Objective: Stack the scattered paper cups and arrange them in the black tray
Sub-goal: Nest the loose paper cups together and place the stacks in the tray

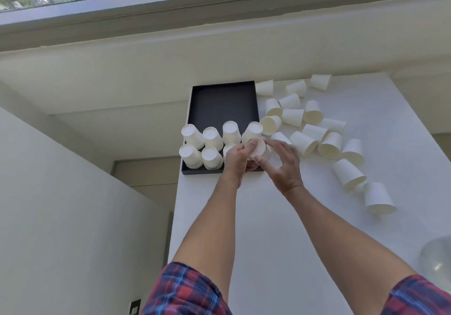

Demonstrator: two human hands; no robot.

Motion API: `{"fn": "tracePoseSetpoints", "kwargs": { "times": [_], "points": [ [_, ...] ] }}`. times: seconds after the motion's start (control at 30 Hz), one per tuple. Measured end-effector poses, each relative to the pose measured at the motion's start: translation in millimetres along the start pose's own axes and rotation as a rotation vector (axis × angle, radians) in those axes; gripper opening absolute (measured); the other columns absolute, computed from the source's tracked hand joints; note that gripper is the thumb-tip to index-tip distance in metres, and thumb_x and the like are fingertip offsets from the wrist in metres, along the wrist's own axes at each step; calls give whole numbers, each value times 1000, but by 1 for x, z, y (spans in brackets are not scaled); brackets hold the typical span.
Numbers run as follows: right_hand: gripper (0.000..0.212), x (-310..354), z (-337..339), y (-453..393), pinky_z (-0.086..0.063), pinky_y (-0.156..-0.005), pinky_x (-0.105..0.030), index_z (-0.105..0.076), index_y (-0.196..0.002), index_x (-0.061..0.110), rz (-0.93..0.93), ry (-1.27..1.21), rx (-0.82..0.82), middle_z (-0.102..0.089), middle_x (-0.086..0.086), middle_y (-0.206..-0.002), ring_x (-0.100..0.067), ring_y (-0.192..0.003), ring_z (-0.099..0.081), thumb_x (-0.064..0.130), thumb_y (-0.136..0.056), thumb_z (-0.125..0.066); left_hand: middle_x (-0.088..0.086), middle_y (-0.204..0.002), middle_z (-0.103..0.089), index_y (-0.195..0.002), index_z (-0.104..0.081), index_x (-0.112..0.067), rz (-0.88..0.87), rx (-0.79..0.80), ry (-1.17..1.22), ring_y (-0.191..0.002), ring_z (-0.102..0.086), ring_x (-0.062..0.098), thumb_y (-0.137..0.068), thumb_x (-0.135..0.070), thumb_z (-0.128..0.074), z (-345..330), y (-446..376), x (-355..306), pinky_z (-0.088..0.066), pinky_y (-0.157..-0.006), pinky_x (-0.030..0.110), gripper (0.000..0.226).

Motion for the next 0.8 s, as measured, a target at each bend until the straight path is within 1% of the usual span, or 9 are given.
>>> {"fn": "tracePoseSetpoints", "kwargs": {
  "times": [0.1,0.17,0.23,0.3,0.4,0.5,0.6,0.7,0.8],
  "points": [
    [64,6,-5,-32,-39,-100,-29,-61,-137,26,154,149,-23,-64,12,-123,-13,-108,-55,38,-78,-83,12,-98,-72,-122,-68,-6,-65,-98,-112,-74,-64,22,-82,-48,-80,1,-22,-27,-56,-72,34,59],
    [67,11,-10,-55,-48,-89,-31,-57,-141,23,233,197,-11,-64,6,-119,-15,-95,-60,33,-79,-83,10,-110,-73,-131,-63,-9,-92,-149,-181,-78,-66,21,-83,-51,-81,3,-38,-42,-58,-77,35,66],
    [66,16,-14,-77,-55,-71,-33,-55,-142,26,265,228,11,-60,5,-118,-13,-81,-59,35,-81,-79,12,-121,-71,-135,-60,-12,-124,-184,-274,-98,-72,25,-83,-57,-79,5,-52,-55,-60,-92,42,71],
    [62,20,-18,-99,-57,-64,-36,-56,-140,25,276,267,34,-59,4,-120,-13,-76,-59,37,-83,-75,15,-128,-68,-136,-60,-10,-148,-188,-304,-112,-70,30,-83,-58,-78,6,-63,-66,-58,-98,46,74],
    [56,19,-24,-130,-57,-72,-40,-56,-139,23,206,308,53,-59,3,-126,-19,-81,-64,38,-87,-71,8,-119,-72,-136,-61,-13,-164,-170,-297,-104,-74,26,-86,-48,-77,7,-76,-77,-61,-92,42,63],
    [58,10,-31,-157,-53,-90,-42,-51,-145,23,94,371,108,-55,0,-136,-24,-109,-62,38,-91,-66,-3,-119,-72,-133,-67,-20,-198,-168,-448,-109,-69,16,-94,-35,-69,12,-89,-82,-55,-97,32,42],
    [60,-1,-44,-170,-48,-98,-43,-46,-149,22,33,461,149,-51,-2,-142,-27,-123,-55,31,-93,-65,-12,-116,-68,-142,-61,-23,-220,-113,-667,-106,-63,6,-89,-24,-59,14,-93,-84,-46,-91,12,53],
    [59,-12,-60,-173,-46,-98,-43,-44,-150,21,14,535,156,-49,-2,-143,-30,-126,-50,29,-95,-63,-4,-146,-59,-149,-52,-29,-231,-73,-895,-136,-51,19,-77,-26,-47,16,-102,-77,-36,-116,38,71],
    [56,-19,-74,-176,-46,-95,-42,-43,-150,25,-1,594,187,-49,0,-142,-29,-126,-48,27,-97,-60,5,-140,-61,-148,-50,-31,-259,-102,-1133,-136,-46,28,-89,-15,-44,22,-114,-70,-28,-112,44,62]
  ]
}}
Point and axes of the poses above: each hand's wrist, its own y-axis away from the middle knuckle, its own z-axis out of the back of the hand, x = y × z, the point moved 2 cm from there along -y, towards the middle knuckle
